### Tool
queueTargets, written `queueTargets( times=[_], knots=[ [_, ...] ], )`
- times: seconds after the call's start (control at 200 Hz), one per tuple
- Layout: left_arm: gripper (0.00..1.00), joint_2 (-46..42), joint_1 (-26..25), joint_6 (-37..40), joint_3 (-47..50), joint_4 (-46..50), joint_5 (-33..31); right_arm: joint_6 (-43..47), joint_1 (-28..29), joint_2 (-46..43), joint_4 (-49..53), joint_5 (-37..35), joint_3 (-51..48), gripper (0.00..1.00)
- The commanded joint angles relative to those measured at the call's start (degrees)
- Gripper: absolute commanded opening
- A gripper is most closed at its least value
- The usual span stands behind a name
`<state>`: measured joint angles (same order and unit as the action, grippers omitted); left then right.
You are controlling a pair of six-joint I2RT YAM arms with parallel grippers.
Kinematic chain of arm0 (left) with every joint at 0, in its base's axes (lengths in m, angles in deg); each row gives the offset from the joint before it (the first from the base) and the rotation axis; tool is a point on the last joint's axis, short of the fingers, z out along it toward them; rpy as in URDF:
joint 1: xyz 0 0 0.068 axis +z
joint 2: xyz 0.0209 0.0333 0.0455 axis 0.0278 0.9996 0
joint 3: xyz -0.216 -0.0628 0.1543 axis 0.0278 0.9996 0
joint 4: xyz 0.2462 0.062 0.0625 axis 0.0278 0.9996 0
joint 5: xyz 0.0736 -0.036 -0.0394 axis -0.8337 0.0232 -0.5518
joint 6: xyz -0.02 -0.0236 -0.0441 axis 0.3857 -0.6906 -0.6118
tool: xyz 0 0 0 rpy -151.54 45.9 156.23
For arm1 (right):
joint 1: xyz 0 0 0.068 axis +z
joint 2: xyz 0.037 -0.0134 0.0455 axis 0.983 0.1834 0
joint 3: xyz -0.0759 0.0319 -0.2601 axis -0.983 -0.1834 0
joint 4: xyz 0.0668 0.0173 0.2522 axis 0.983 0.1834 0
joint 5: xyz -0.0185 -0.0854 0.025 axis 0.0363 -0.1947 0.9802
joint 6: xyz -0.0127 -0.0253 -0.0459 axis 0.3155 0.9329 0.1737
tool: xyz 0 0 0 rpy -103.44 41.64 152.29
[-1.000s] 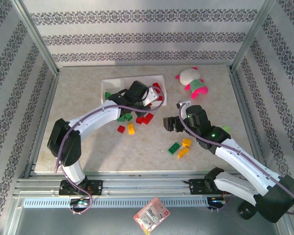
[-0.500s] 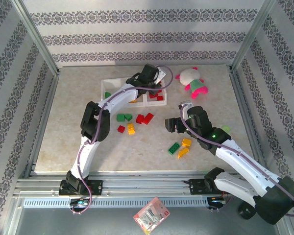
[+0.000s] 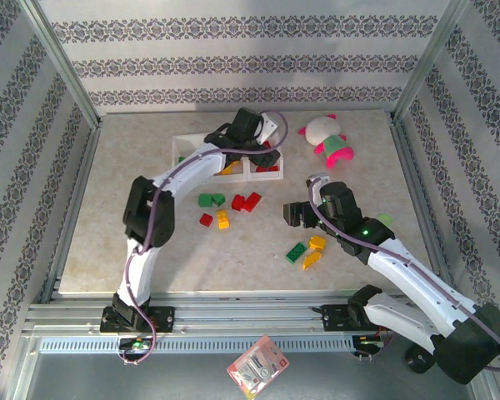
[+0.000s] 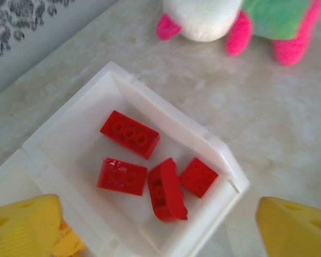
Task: Sort the legos into containers by color
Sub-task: Place the lego in the container, then pick up the lego from the bottom-right of the table.
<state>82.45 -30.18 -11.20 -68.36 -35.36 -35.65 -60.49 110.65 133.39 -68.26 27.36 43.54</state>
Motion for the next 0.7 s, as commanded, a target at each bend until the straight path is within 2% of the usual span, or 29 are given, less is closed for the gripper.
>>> queueTargets(
  times=[0.0,0.18,0.315,0.525,0.695],
  knots=[
    [0.99,-10.3,-0.5,0.1,8.9,-8.3,7.4,-2.6,-0.6,-0.4,4.8,-3.9,0.4,0.87],
    [0.99,-24.7,-2.5,0.7,29.2,-17.6,12.1,-8.9,-2.6,1.4,15.8,-10.5,1.4,0.87],
    [0.99,-33.9,-5.4,1.5,40.5,-20.0,15.1,-13.7,-6.3,3.3,19.9,-8.5,-0.7,0.87],
    [0.99,-43.3,-10.9,-0.9,50.1,-20.2,13.7,-22.1,-8.2,6.4,13.5,-1.2,-5.5,0.87],
    [0.99,-46.3,-12.7,-2.5,53.9,-21.2,14.2,-26.8,-8.2,9.9,6.4,2.7,-8.9,0.86]
  ],
)
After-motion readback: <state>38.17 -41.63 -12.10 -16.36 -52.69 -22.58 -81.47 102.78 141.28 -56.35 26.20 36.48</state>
